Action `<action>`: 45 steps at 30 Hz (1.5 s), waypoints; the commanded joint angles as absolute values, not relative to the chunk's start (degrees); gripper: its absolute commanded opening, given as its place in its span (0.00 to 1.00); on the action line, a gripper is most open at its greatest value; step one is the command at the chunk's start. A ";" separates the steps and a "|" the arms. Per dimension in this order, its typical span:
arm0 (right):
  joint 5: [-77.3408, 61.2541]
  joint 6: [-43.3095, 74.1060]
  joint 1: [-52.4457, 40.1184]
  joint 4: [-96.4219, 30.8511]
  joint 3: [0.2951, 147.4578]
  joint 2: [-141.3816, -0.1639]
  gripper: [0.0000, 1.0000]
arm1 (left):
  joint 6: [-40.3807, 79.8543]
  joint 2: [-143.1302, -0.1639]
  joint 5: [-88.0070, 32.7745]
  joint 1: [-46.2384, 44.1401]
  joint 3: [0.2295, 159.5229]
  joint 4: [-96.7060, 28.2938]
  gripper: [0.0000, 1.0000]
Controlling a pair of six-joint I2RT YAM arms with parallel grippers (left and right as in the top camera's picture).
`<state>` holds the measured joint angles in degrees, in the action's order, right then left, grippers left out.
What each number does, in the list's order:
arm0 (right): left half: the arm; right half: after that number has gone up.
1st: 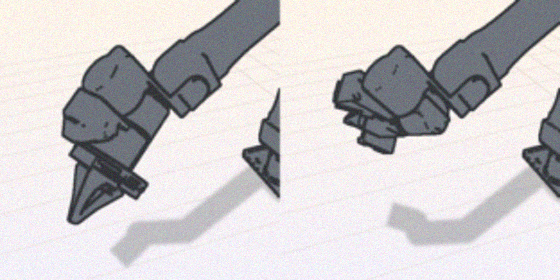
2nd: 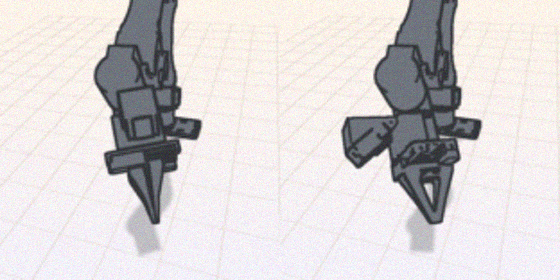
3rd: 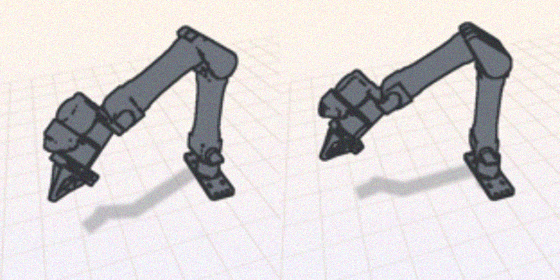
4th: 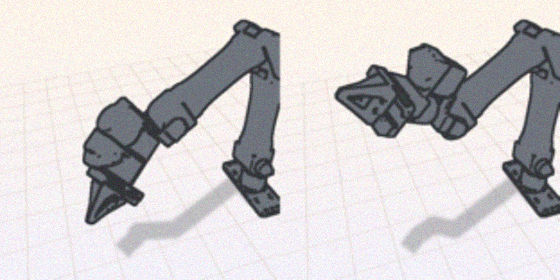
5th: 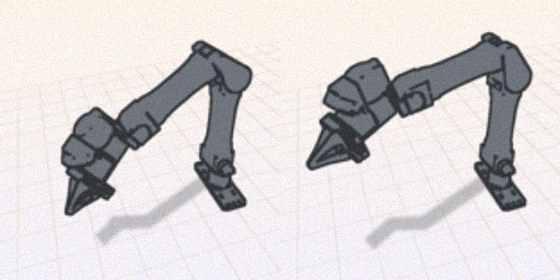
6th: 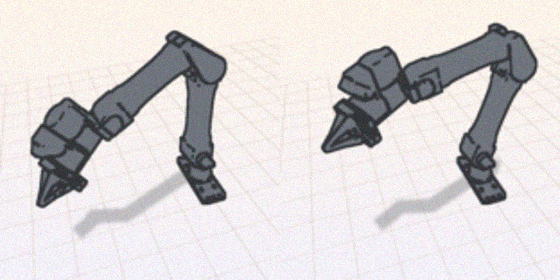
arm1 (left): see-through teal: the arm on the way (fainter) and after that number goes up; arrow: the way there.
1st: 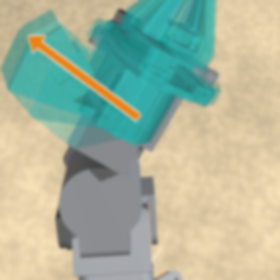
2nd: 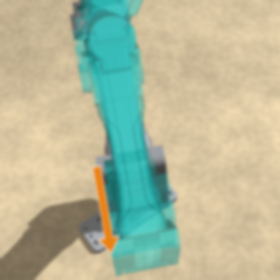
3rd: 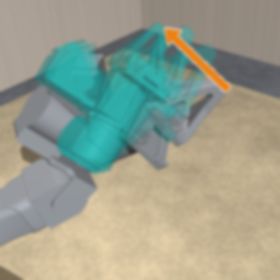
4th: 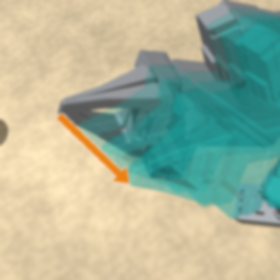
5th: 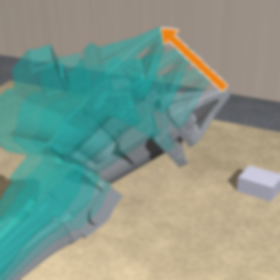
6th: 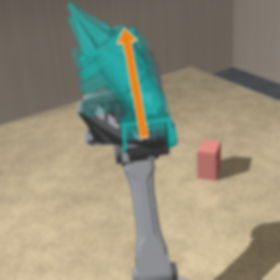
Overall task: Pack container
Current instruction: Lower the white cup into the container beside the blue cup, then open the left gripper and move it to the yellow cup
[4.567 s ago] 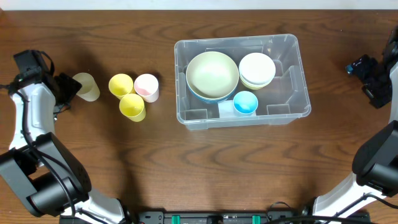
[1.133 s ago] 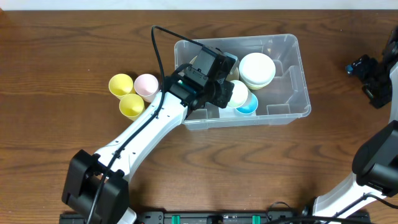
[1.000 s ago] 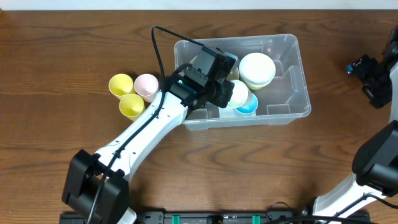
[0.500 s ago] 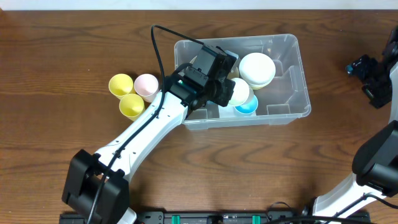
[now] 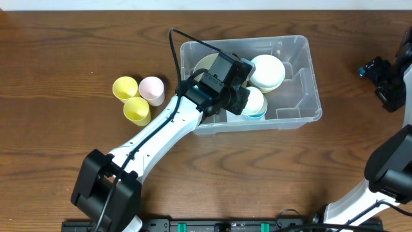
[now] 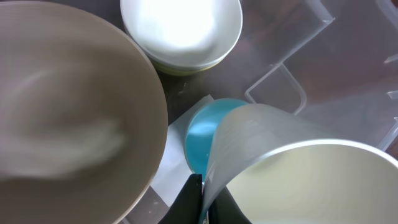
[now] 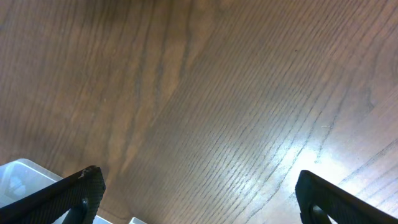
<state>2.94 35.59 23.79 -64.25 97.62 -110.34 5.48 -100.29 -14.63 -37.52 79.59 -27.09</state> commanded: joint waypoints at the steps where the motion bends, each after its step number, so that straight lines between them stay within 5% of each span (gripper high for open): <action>1: 3.18 36.38 24.27 -64.25 97.38 -109.84 0.99 | 4.49 -100.53 -14.46 -37.32 80.49 -27.00 0.11; 5: 3.16 36.38 24.27 -64.25 97.38 -109.84 0.99 | 4.49 -100.53 -14.46 -37.32 80.49 -26.98 0.33; 10: 3.18 36.38 24.27 -64.25 97.38 -109.84 0.99 | 4.49 -100.51 -14.28 -37.30 80.49 -26.09 0.41; 15: 3.18 36.38 24.27 -64.25 97.38 -109.84 0.99 | 4.51 -98.83 -13.96 -36.32 80.58 -24.23 0.71; 21: 3.16 36.38 24.27 -64.25 97.38 -109.84 0.99 | 6.55 -91.88 -6.02 -30.17 80.62 -26.41 0.90; 29: 3.18 36.38 24.27 -64.25 97.38 -109.84 0.99 | 24.14 -85.65 8.08 -14.94 80.60 -41.19 0.99; 36: 3.18 36.38 24.27 -64.25 97.38 -109.84 0.99 | 37.91 -87.64 8.19 -3.66 77.60 -52.51 0.98; 45: 3.16 36.38 24.27 -64.25 97.38 -109.84 0.99 | 39.07 -90.85 2.42 0.95 75.81 -54.89 0.98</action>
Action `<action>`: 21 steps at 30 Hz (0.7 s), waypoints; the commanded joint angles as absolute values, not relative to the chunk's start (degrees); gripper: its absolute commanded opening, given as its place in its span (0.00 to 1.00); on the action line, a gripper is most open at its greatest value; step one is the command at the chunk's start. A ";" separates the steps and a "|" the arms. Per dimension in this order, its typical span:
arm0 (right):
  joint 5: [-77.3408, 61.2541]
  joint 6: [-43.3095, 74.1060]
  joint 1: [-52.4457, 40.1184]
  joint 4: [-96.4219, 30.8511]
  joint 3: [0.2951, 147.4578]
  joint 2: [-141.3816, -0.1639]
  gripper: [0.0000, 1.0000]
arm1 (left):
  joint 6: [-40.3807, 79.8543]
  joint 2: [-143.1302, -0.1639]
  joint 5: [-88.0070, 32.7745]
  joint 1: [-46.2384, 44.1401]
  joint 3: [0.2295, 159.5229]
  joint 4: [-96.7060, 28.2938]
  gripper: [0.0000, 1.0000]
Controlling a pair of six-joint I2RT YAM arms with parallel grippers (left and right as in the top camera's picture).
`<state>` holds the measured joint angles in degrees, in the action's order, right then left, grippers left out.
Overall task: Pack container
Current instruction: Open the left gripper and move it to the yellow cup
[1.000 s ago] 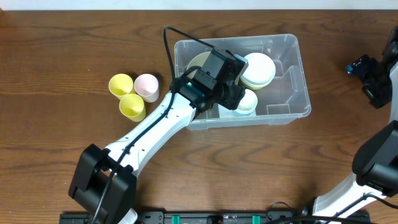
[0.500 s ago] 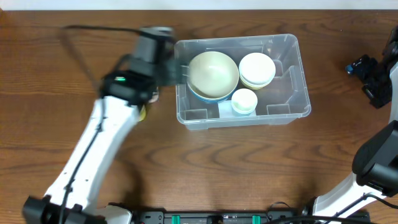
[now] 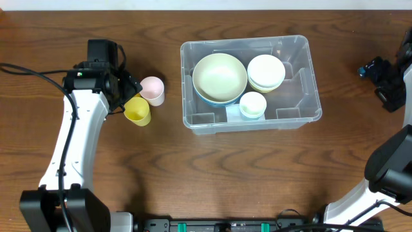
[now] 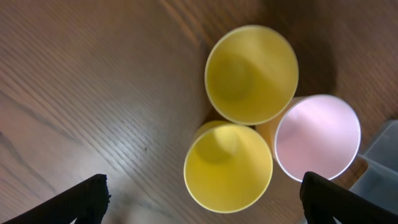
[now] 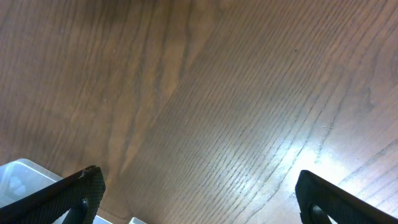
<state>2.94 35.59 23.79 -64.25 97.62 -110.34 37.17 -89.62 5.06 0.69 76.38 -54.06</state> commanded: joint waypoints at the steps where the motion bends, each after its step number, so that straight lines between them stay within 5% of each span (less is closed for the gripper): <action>1: 3.18 36.38 24.27 -64.25 97.38 -109.84 0.99 | 39.53 -91.42 1.52 0.95 75.79 -55.51 0.98; 21: 3.16 36.38 24.27 -64.25 97.38 -109.84 0.99 | 41.25 -92.86 -0.91 0.95 64.55 -51.96 0.98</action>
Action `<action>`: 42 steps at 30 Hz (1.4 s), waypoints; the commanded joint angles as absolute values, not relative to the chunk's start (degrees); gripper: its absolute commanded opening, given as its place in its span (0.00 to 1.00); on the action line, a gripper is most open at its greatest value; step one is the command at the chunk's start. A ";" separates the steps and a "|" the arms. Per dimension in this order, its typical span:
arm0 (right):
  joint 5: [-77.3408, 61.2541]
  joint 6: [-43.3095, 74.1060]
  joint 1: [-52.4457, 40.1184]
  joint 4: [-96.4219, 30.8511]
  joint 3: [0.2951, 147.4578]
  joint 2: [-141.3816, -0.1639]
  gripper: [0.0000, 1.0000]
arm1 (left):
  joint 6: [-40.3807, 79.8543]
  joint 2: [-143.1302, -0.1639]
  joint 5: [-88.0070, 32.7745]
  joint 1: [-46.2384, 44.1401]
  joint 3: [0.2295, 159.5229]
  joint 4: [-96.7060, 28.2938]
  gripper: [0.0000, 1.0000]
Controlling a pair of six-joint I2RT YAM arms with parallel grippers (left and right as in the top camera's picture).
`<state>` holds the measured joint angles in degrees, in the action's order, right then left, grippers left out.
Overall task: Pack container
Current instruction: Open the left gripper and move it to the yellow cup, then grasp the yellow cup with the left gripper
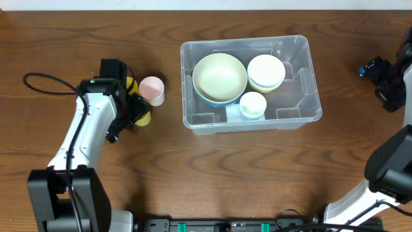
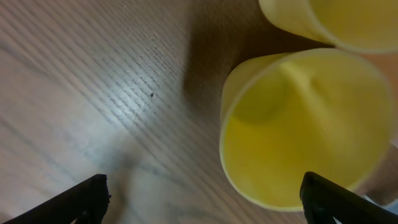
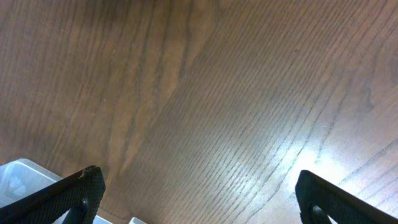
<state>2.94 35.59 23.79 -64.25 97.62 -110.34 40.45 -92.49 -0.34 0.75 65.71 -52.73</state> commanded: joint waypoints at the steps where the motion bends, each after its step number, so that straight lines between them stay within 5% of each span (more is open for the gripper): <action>1: 3.16 36.38 24.27 -64.25 97.38 -109.84 0.99 | 41.25 -92.86 -0.91 0.95 64.14 -51.40 0.98; 20: 3.16 36.38 24.27 -64.25 97.38 -109.84 0.99 | 41.23 -98.08 -1.10 0.95 63.00 -47.90 0.87; 28: 3.16 36.38 24.27 -64.25 97.38 -109.84 0.99 | 41.17 -98.56 -1.06 0.95 63.00 -47.64 0.62; 34: 3.18 36.38 24.27 -64.25 97.38 -109.84 0.99 | 40.58 -97.71 -1.06 0.95 63.00 -48.93 0.09; 42: 3.16 36.38 24.27 -64.25 97.38 -109.84 0.99 | 40.12 -90.65 -1.06 0.95 63.53 -53.69 0.06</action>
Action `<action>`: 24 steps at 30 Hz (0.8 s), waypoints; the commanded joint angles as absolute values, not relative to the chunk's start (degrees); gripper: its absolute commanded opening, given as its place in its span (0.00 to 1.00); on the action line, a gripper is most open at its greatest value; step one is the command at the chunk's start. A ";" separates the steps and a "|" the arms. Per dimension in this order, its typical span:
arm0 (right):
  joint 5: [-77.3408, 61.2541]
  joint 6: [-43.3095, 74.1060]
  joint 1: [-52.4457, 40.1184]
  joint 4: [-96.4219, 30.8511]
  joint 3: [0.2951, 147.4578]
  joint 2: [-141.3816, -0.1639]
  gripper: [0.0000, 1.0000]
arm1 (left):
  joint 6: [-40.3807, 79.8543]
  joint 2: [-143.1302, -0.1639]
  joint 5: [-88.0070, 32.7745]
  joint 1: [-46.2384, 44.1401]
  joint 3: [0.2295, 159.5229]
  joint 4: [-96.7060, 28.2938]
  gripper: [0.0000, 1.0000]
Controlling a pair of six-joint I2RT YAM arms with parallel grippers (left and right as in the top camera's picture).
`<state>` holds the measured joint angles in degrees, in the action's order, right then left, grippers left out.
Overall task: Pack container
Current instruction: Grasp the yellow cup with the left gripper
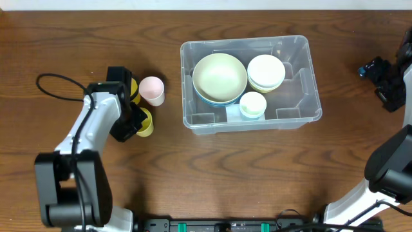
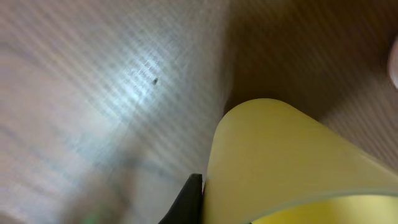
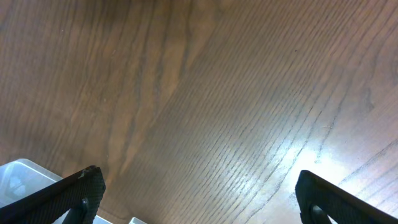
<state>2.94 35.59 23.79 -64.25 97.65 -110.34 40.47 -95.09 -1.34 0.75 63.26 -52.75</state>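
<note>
A clear plastic container (image 1: 301, 77) stands mid-table and holds a large cream bowl (image 1: 220, 76), stacked white bowls (image 1: 266, 71) and a small pale cup (image 1: 252, 103) sitting in a blue one. Left of it stand a pink cup (image 1: 152, 89) and two yellow cups. My left gripper (image 1: 131, 122) is shut on the wall of the nearer yellow cup (image 2: 292, 155), with one black finger (image 2: 189, 200) pressed against its outside. The farther yellow cup (image 1: 133, 86) is mostly hidden by the arm. My right gripper (image 3: 199, 193) hangs open over bare wood at the far right.
The left arm's cable (image 1: 55, 82) loops over the table at the left. The right arm (image 1: 386, 77) stays near the right table edge. In the right wrist view a corner of the container (image 3: 18, 171) shows at the lower left.
My left gripper was open just above the nearer yellow cup. Now it is lower and shut on that cup's wall. The right arm has not moved.
My left gripper was inside the container, shut on a pale cup over the blue one. Then that cup sat in the container and the gripper was open above the three cups at the left. It came close to the nearer yellow cup and now grips it.
</note>
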 commanded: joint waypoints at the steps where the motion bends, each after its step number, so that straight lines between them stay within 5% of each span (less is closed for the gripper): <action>1: 3.16 36.38 24.27 -64.25 97.38 -109.84 0.99 | 40.14 -89.10 -1.06 0.95 63.81 -54.26 0.06; 15: 3.16 36.38 24.27 -64.25 97.38 -109.84 0.99 | 28.86 -57.19 -9.13 -11.99 67.00 -41.45 0.06; 24: 3.16 36.38 24.27 -64.25 97.38 -109.84 0.99 | 24.95 -62.15 -2.31 -23.70 67.00 -28.42 0.06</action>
<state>2.94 35.59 23.79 -64.27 97.62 -110.34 28.25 -57.58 -4.69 -21.47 66.59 -30.17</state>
